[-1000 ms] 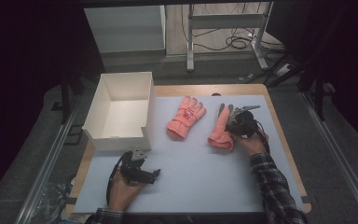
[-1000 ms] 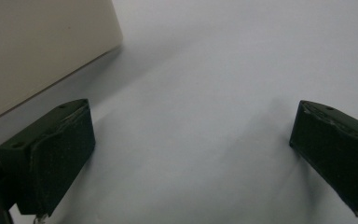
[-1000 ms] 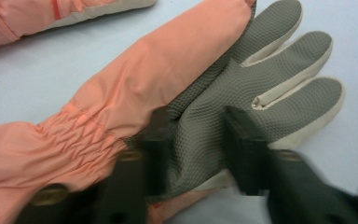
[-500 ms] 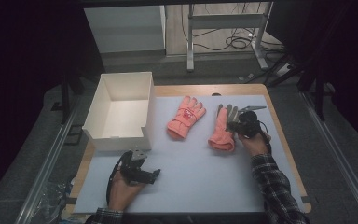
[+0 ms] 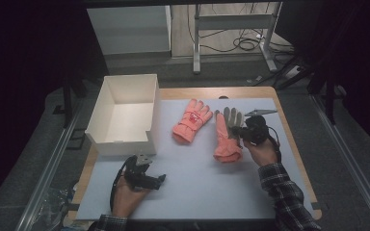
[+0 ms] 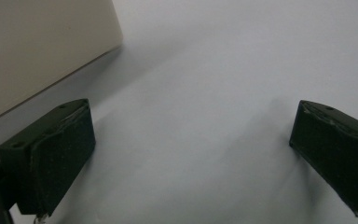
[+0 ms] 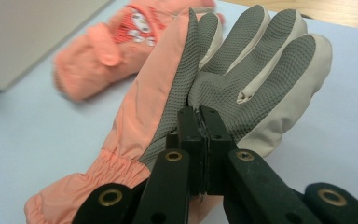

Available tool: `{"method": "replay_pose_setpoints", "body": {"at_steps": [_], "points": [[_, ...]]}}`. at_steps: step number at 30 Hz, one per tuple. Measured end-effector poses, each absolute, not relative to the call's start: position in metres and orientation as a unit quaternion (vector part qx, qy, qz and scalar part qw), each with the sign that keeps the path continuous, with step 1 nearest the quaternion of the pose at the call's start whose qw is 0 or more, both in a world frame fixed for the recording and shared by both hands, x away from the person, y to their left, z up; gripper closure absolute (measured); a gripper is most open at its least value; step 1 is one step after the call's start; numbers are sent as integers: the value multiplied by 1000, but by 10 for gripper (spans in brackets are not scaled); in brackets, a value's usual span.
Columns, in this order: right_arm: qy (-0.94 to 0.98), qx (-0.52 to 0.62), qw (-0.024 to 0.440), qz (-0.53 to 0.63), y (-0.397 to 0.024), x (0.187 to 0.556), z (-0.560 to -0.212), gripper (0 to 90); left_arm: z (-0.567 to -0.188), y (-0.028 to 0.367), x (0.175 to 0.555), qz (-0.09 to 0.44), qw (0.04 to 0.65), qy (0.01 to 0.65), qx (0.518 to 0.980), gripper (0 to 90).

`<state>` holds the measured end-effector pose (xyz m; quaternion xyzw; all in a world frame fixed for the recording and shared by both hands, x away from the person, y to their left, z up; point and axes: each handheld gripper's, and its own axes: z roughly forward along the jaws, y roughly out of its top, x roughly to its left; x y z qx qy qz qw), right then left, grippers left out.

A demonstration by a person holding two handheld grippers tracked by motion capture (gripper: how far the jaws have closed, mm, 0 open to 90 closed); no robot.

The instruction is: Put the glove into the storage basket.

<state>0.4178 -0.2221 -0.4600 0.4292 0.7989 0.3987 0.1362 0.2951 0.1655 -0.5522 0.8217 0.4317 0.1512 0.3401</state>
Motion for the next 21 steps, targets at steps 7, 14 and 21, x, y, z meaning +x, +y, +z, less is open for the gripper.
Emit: {"method": "replay_pose_setpoints", "body": {"at_steps": [7,14,21], "points": [[797,421,109,418,-204,391,-461,887,-552,166,295,151,340,431,822,2],[796,427,92,419,-196,375,-480,885,-552,165,295,152,339,432,822,2],[797,437,83,409,-201,373,-502,874,-552,165,295,150,339,433,822,1]]}}
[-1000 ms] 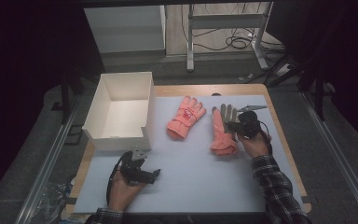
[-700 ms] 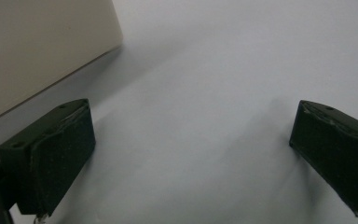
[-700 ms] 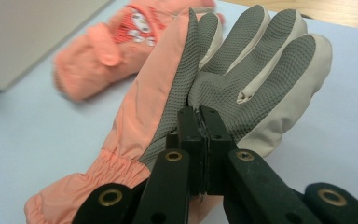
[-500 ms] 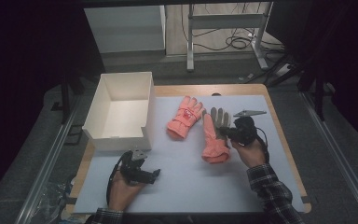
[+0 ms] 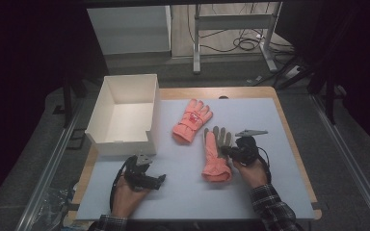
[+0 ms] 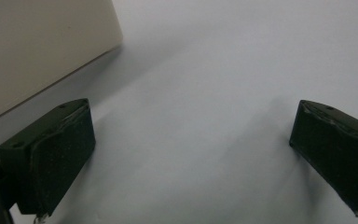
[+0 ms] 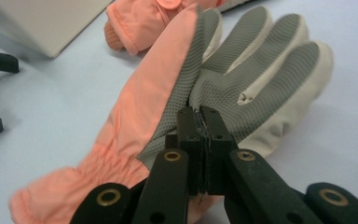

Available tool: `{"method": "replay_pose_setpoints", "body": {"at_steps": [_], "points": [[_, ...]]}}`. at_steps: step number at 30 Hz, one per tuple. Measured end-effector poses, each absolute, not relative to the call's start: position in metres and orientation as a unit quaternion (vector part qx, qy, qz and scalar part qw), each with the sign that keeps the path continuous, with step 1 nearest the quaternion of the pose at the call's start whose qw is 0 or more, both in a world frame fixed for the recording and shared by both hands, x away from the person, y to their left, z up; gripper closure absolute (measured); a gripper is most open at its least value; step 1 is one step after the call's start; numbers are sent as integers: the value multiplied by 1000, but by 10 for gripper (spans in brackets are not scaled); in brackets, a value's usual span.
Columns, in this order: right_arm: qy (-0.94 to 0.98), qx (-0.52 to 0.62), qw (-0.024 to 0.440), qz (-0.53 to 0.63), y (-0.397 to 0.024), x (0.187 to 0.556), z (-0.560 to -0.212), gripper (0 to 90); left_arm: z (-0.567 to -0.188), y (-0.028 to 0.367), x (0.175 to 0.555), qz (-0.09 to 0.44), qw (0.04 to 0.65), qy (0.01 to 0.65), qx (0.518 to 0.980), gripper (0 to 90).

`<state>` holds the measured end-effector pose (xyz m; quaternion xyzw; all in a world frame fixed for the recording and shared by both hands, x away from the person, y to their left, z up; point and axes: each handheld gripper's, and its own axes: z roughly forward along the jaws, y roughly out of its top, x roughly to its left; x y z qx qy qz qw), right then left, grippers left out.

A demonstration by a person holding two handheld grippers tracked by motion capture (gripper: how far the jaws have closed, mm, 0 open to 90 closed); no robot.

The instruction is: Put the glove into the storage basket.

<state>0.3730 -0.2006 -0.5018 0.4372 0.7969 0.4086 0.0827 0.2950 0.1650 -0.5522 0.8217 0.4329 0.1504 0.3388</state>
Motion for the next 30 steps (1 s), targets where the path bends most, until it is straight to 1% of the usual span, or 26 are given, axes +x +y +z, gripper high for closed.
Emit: {"method": "replay_pose_setpoints", "body": {"at_steps": [4,5,6,8,9,18,22,26,30], "points": [[803,429,89,404,-202,372,-500,827,-552,165,295,149,337,434,822,0],[803,429,89,404,-202,372,-500,827,-552,165,295,149,337,434,822,0],[805,420,94,408,-203,371,-497,804,-552,165,296,149,337,432,823,0],[806,417,96,408,-204,371,-496,795,-552,165,296,149,337,434,822,0],[806,413,101,412,-205,370,-492,758,-552,165,296,148,339,434,822,0],[813,402,145,395,-225,364,-485,580,-552,165,295,149,339,434,821,0],[811,409,156,389,-240,362,-487,504,-550,164,295,151,342,443,815,25],[809,417,169,380,-253,360,-490,447,-540,156,294,146,361,436,811,35],[805,426,177,373,-265,359,-495,403,-530,144,297,142,367,426,815,34]]}}
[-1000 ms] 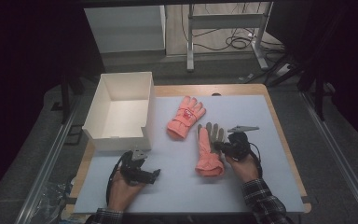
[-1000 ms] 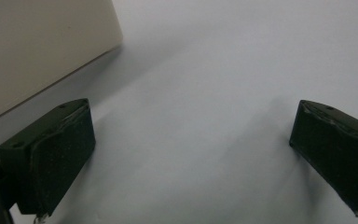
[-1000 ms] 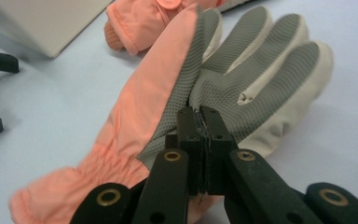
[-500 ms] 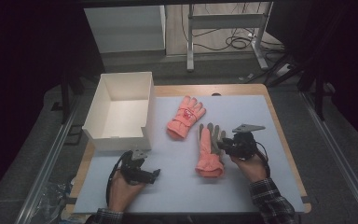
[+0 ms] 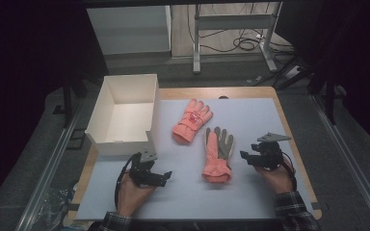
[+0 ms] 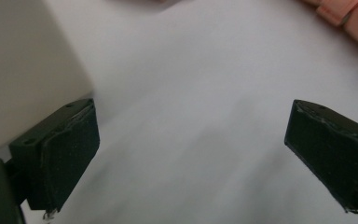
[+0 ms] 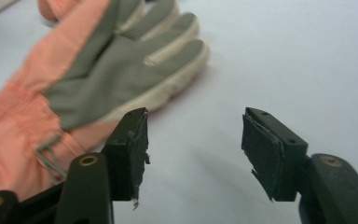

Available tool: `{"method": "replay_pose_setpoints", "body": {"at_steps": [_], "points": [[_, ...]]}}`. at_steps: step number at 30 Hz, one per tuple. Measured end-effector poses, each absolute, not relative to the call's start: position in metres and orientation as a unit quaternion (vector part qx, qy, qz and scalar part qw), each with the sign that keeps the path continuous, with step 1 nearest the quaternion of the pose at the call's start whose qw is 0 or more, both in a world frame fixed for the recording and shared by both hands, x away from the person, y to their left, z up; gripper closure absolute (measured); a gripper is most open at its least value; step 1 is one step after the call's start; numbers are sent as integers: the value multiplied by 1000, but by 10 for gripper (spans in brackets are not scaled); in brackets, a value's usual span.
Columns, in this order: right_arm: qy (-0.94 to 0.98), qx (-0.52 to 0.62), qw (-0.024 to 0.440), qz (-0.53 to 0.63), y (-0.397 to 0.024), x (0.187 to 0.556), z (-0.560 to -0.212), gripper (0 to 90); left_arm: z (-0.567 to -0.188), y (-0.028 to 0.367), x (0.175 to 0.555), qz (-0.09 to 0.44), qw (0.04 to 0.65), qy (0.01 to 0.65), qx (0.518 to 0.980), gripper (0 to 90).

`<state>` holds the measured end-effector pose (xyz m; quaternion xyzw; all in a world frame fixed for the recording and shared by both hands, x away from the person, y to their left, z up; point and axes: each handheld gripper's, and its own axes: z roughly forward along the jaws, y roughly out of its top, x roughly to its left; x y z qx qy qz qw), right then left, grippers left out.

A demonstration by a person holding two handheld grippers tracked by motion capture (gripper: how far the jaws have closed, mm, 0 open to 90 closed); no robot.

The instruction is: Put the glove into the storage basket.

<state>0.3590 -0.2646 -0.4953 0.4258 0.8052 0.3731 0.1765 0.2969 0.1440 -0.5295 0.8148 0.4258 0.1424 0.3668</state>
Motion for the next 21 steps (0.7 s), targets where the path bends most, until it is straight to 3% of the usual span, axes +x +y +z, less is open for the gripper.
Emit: {"method": "replay_pose_setpoints", "body": {"at_steps": [12,21], "points": [[814,429,198,338,-288,356,-516,265,-508,102,320,139,370,405,824,32],[809,435,209,334,-299,354,-526,220,-498,85,350,143,371,418,817,54]]}}
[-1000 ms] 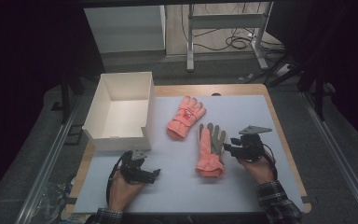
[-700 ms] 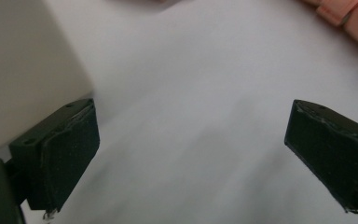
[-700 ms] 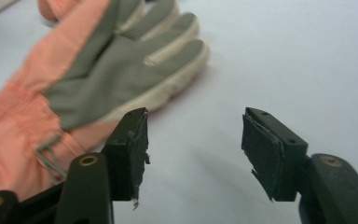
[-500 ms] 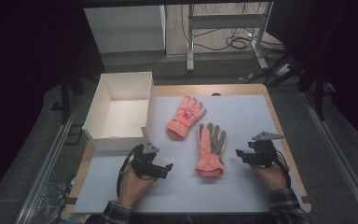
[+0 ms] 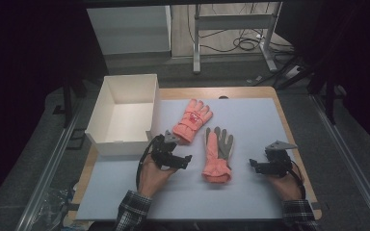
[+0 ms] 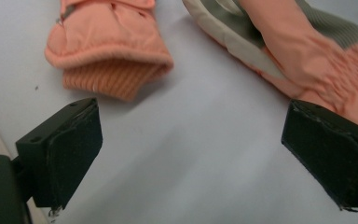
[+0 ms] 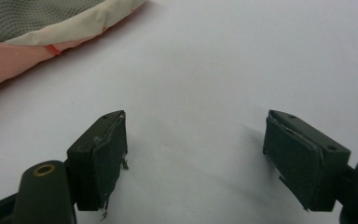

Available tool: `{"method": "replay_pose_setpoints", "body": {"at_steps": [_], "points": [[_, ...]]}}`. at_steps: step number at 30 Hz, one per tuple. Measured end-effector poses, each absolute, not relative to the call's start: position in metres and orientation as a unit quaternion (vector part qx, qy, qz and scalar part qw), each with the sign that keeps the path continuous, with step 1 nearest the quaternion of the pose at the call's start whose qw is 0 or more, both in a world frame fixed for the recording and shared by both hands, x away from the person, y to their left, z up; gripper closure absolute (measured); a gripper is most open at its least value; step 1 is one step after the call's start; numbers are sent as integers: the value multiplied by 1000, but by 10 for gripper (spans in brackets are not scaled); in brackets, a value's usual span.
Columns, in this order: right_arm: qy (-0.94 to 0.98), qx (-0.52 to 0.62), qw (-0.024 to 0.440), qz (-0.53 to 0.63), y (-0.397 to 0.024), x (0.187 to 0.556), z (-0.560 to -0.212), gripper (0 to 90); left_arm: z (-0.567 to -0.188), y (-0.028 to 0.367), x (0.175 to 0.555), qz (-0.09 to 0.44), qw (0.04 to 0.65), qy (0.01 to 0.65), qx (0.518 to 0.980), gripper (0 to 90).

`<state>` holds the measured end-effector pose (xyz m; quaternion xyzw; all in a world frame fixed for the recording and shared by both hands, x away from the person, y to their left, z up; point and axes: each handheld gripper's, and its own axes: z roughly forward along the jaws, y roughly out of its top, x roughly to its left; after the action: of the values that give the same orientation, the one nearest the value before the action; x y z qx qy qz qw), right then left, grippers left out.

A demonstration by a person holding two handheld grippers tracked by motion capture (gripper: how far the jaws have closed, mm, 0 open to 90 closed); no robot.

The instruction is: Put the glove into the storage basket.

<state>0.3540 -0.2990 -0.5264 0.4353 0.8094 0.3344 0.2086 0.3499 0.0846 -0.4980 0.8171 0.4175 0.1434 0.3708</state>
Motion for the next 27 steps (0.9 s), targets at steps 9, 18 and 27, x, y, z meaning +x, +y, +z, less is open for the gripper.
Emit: {"method": "replay_pose_setpoints", "body": {"at_steps": [9,18,27], "points": [[810,433,208,336,-299,354,-527,214,-490,67,382,160,365,422,814,101],[810,433,208,337,-300,354,-528,213,-486,54,423,164,353,441,809,117],[809,433,208,337,-300,353,-528,212,-499,49,461,168,325,467,805,140]]}}
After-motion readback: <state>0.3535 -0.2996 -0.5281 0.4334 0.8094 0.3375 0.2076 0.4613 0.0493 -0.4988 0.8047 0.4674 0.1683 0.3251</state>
